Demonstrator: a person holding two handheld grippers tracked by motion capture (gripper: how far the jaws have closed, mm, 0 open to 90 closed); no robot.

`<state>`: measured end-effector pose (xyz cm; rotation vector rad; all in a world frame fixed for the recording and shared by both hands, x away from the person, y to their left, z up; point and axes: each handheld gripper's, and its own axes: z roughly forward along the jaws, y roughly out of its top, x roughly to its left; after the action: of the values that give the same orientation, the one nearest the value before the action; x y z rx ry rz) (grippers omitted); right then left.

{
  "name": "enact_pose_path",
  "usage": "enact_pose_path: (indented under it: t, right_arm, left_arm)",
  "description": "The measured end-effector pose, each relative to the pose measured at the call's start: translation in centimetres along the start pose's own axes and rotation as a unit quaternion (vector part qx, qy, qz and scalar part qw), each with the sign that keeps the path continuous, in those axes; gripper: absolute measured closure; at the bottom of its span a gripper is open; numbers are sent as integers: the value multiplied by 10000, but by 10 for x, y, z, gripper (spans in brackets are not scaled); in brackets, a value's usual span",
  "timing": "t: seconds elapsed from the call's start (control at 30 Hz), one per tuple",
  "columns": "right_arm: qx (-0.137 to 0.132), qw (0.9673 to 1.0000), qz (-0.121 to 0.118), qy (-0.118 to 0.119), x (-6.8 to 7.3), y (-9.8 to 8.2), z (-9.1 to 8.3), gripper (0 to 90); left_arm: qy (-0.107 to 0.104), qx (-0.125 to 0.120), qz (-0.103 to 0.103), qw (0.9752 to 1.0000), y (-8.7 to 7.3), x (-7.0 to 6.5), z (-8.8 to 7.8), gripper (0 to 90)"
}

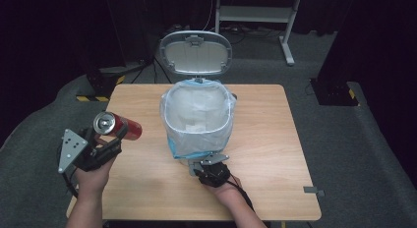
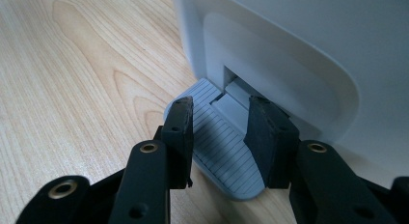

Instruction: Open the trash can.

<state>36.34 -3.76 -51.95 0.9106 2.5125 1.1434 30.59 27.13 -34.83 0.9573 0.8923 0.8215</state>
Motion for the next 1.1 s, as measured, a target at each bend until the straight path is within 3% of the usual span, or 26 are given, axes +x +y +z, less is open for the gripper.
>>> enact_pose_path:
  t: [0.33, 0.67, 1.1]
  right_arm:
    - [0, 10000, -3, 0, 0, 0, 0, 622]
    - [1, 10000, -4, 1, 0, 0, 0, 622]
    - [12, 10000, -17, -22, 0, 0, 0, 621]
  left_arm:
    - [-157, -198, 40, 9997, 26, -9, 21, 339]
    - [-293, -352, 65, 9989, 41, -22, 39, 339]
    - [-481, -388, 76, 9981, 42, -39, 54, 339]
